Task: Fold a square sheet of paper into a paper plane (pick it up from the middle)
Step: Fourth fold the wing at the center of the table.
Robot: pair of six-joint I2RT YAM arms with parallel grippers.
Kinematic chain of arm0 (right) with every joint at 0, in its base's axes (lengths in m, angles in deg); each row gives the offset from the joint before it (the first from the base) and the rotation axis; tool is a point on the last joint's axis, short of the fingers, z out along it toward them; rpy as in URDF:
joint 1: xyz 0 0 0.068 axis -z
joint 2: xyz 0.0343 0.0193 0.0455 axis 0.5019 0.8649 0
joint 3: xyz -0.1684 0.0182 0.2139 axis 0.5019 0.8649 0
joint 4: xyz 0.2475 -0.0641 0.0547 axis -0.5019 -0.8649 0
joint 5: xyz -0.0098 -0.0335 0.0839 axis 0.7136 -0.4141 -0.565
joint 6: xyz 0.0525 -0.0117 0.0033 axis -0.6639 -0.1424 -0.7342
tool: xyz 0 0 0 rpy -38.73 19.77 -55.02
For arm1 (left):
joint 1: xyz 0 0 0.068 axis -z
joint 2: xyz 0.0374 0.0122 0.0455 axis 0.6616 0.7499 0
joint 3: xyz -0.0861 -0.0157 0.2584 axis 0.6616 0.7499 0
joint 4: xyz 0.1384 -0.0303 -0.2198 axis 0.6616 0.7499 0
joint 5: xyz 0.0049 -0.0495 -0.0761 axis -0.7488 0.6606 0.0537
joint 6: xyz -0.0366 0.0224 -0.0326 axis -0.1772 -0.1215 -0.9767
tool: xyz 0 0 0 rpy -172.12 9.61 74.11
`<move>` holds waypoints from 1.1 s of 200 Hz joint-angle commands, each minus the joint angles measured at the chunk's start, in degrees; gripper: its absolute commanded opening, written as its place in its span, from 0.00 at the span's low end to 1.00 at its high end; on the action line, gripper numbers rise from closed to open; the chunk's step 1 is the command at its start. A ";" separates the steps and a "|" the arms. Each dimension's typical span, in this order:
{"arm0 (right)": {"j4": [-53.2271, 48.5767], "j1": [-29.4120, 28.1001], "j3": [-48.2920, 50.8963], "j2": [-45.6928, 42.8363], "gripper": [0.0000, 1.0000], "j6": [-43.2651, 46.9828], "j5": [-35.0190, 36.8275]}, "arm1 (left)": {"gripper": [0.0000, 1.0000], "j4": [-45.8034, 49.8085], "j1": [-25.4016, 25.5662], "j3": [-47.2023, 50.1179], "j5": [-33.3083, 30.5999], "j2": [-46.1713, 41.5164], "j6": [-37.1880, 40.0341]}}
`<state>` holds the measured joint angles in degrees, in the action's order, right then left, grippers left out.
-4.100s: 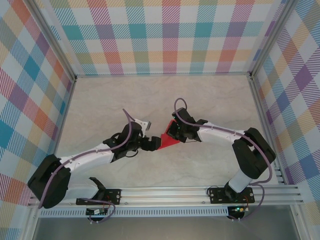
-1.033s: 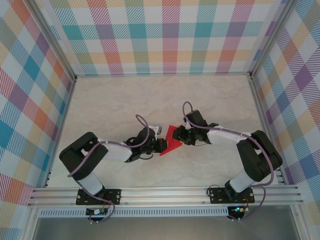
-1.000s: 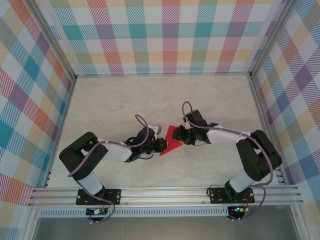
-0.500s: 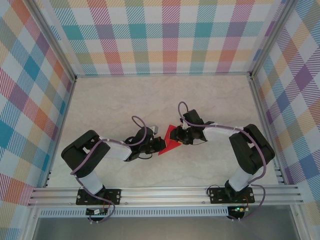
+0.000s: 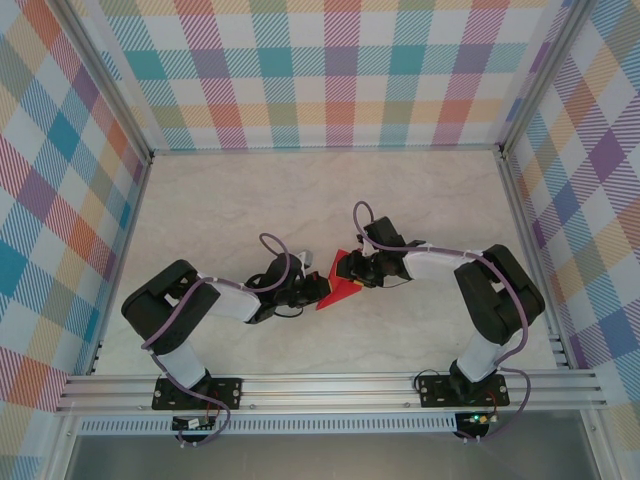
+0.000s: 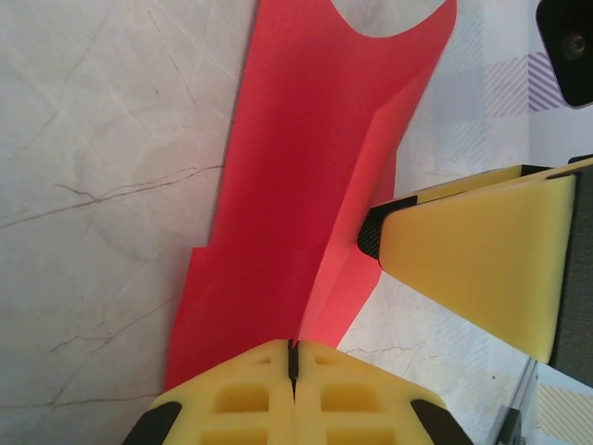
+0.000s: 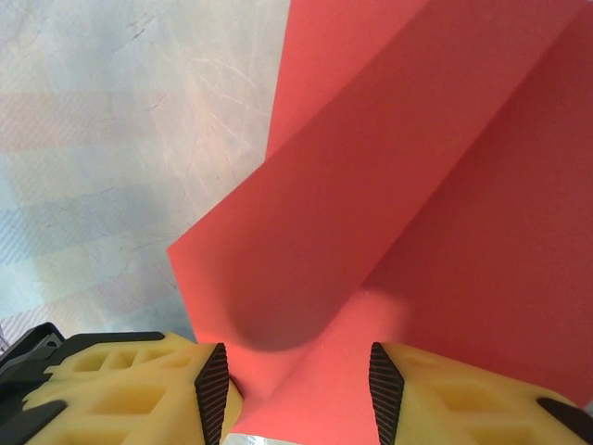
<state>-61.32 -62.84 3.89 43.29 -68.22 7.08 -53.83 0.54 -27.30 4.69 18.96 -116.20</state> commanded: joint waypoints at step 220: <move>1.99 0.19 0.03 3.78 0.45 -0.36 -0.47 | 0.36 2.50 -1.79 -2.05 5.28 -0.86 16.69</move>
<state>-59.22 -62.84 3.91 45.82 -68.00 6.66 -51.60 -0.75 -27.63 8.14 17.59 -104.13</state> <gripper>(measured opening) 0.453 0.363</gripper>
